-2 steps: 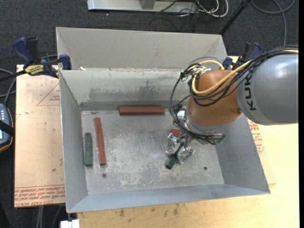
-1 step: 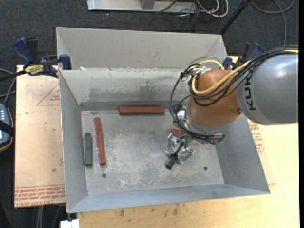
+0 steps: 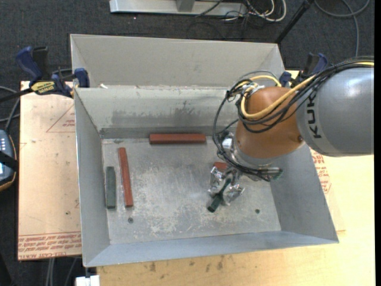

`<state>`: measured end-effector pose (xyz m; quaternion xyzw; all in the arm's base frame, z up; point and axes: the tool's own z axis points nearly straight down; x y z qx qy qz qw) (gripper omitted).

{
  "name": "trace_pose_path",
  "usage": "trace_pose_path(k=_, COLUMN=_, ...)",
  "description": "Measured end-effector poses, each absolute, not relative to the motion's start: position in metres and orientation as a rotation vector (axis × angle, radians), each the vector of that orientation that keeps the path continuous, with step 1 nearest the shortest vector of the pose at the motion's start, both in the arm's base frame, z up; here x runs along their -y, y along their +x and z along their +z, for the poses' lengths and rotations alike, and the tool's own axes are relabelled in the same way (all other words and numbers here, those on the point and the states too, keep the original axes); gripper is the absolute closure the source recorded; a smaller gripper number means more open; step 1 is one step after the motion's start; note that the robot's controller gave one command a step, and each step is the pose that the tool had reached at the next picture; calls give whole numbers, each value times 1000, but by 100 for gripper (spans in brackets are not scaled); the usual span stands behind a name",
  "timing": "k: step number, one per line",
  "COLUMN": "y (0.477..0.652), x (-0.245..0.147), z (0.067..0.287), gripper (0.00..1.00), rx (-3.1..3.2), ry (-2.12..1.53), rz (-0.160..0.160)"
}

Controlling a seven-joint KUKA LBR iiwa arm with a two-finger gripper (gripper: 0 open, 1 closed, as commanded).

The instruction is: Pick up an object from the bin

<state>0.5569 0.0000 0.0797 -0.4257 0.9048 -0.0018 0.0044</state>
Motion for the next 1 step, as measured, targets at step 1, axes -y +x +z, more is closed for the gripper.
trace_pose_path(k=1, y=555, x=0, z=87, gripper=100, rx=-2841, ry=-1335, rz=1)
